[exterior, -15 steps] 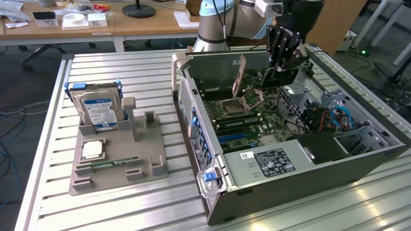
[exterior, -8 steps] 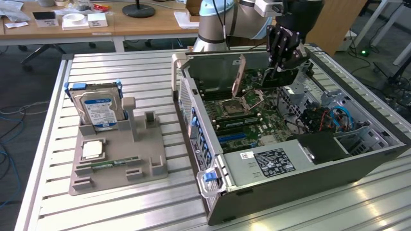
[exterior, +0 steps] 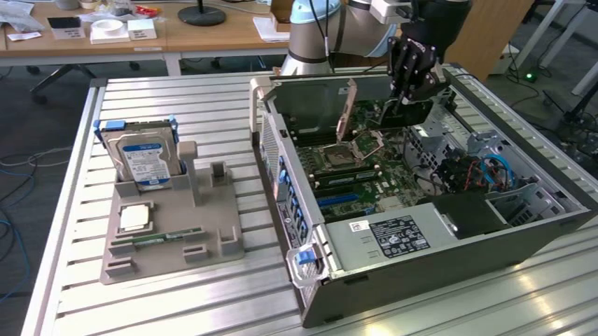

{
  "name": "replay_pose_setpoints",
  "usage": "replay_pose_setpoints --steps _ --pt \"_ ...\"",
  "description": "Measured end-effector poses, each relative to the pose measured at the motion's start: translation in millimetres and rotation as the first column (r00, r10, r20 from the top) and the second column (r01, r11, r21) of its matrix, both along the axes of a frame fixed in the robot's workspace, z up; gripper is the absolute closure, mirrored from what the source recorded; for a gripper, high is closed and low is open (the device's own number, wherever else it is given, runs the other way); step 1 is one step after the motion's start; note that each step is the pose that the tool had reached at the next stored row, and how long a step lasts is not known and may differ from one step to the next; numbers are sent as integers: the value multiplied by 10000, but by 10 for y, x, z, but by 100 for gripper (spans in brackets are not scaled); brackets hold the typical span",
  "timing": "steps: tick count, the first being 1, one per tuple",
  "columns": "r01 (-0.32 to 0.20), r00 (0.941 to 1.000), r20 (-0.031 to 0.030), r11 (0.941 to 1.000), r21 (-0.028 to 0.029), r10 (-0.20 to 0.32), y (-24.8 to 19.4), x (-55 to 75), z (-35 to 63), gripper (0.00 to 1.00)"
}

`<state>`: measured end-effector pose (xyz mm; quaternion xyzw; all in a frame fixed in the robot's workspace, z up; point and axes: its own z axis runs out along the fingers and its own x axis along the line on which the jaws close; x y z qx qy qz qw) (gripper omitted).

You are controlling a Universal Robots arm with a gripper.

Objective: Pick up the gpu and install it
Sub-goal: 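Insert the gpu into the slot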

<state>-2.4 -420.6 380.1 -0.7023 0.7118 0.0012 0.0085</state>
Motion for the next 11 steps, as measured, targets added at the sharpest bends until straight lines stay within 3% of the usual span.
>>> replay_pose_setpoints --steps 11 --pt "3 10000 -8 10000 0 -3 0 -1 -50 74"
